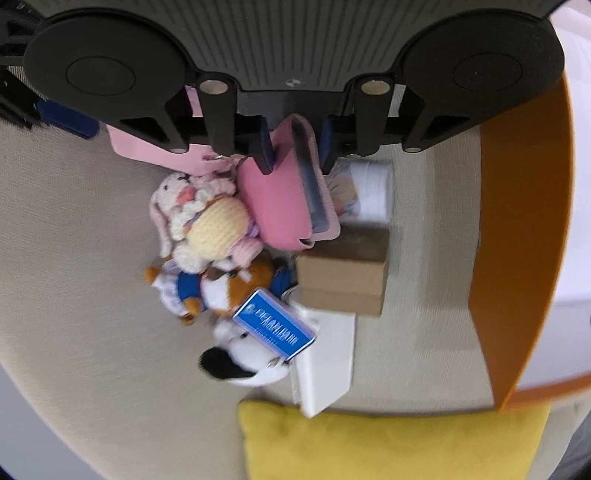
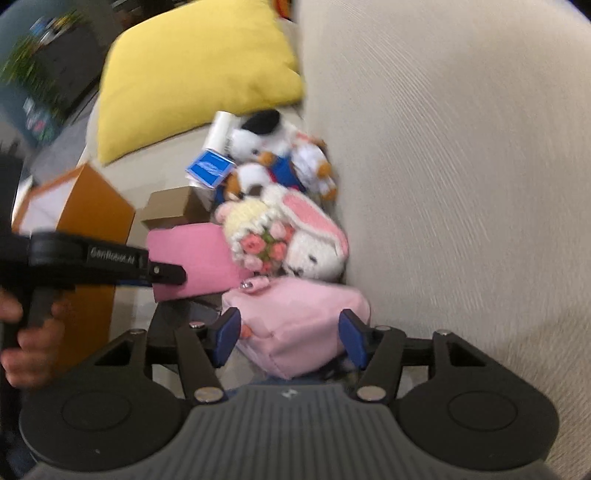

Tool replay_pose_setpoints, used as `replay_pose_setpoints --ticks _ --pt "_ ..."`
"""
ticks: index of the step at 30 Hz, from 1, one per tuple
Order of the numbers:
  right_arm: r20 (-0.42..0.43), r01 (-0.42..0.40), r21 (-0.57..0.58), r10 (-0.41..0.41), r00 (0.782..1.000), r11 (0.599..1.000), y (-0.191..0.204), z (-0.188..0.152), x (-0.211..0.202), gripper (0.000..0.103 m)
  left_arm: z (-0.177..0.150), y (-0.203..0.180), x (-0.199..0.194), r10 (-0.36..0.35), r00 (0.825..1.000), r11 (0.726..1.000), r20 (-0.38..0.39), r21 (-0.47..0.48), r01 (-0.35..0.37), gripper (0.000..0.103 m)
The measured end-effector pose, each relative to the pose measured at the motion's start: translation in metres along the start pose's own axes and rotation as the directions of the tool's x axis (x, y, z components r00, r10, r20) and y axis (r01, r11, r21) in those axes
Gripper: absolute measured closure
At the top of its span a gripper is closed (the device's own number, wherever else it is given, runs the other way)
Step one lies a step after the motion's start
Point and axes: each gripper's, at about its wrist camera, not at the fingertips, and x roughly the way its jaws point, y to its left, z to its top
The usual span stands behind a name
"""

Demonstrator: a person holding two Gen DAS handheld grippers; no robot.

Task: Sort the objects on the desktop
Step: 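Close the left tool on the pink card holder while the right tool grasps the pink pouch, then carry the pink card holder with the left tool while the right tool carries the pouch to the shoebox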

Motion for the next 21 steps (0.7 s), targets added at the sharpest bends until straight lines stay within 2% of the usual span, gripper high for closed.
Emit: replay_pose_setpoints --ticks 3,6,9,11,14,17,21 --pt "-0.025 -0.029 -0.127 0.026 0.999 0.991 0.019 0.003 0.006 0.04 0.0 -0.009 -0.01 -0.001 1.0 0.999 0.026 0.051 -0.001 0.08" --pt "-0.033 0.033 -0.297 -0.045 0.998 0.954 0.04 0.003 0.021 0.044 0.0 -0.012 -0.019 -0.008 0.999 0.996 0.038 0.088 0.005 0.083" --pt "-0.068 0.048 -0.396 -0.082 0.994 0.917 0.053 0.001 0.036 0.044 -0.001 -0.008 -0.027 -0.006 0.998 0.995 0.056 0.098 0.001 0.083" --pt "-0.087 0.027 -0.469 -0.076 0.993 0.883 0.064 0.002 0.044 0.044 -0.003 -0.004 -0.036 -0.003 0.997 0.995 0.077 0.098 -0.004 0.084" --pt "-0.13 0.021 -0.565 -0.114 0.985 0.825 0.082 0.004 0.062 0.046 -0.004 0.002 -0.05 -0.001 0.995 0.995 0.104 0.094 -0.009 0.084" --pt "-0.168 0.04 -0.637 -0.19 0.967 0.77 0.091 0.006 0.08 0.052 -0.007 0.009 -0.065 -0.006 0.993 0.996 0.12 0.092 -0.006 0.085" --pt "-0.211 0.036 -0.716 -0.265 0.941 0.698 0.101 0.005 0.097 0.053 -0.011 0.02 -0.079 -0.01 0.991 0.997 0.131 0.075 0.0 0.085"
